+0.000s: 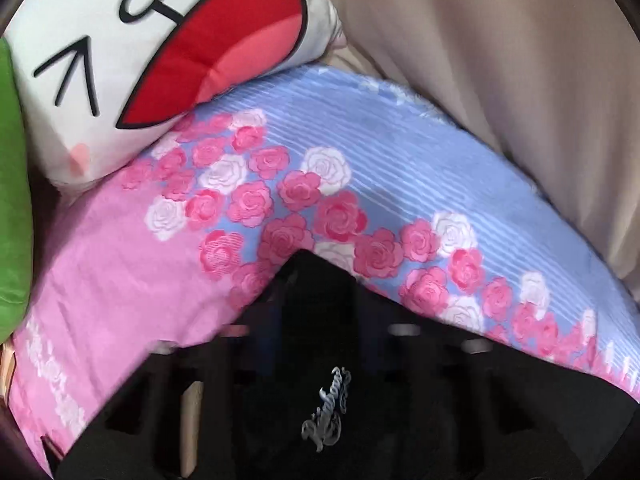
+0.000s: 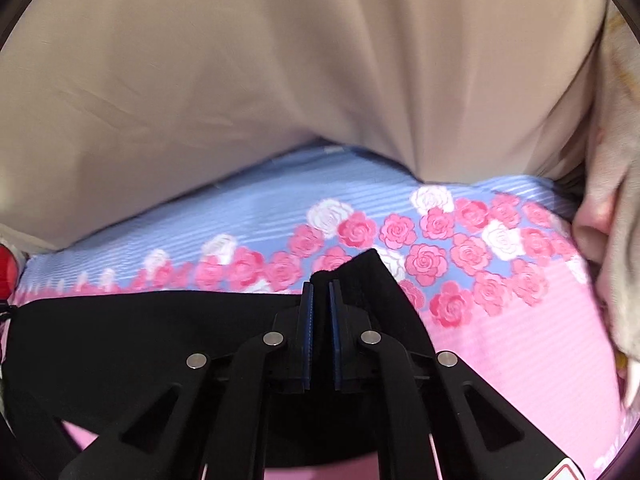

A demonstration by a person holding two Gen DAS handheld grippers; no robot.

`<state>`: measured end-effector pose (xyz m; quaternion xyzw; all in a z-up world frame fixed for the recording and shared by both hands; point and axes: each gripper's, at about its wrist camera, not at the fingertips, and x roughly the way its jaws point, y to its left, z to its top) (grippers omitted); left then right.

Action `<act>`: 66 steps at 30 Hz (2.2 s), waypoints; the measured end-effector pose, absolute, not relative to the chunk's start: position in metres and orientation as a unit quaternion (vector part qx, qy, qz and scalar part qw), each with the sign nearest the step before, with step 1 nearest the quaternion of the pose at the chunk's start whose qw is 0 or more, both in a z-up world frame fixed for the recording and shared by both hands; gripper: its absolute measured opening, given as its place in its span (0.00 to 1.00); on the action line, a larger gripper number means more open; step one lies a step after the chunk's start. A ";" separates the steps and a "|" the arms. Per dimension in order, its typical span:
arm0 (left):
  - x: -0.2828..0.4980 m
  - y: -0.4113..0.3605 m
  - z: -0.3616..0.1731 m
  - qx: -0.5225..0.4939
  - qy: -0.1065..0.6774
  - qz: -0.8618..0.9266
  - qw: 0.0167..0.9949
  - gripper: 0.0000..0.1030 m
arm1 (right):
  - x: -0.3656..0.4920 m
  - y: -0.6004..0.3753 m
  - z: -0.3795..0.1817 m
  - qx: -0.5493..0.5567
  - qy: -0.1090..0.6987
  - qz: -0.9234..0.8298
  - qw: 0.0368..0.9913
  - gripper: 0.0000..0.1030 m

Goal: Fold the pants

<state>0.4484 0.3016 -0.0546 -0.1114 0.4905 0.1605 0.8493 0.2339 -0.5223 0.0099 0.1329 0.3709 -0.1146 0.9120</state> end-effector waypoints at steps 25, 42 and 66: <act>0.133 0.275 -0.001 -0.130 0.416 0.150 0.887 0.95 | -0.048 -0.483 0.012 0.144 0.366 -0.160 0.906 0.30; 0.224 0.258 -0.063 -0.299 0.467 0.074 0.829 0.37 | 0.054 -0.477 -0.038 0.236 0.394 -0.118 0.880 0.07; 0.134 0.313 -0.014 -0.176 0.439 0.144 0.869 0.85 | -0.044 -0.435 0.018 0.129 0.346 -0.206 0.906 0.42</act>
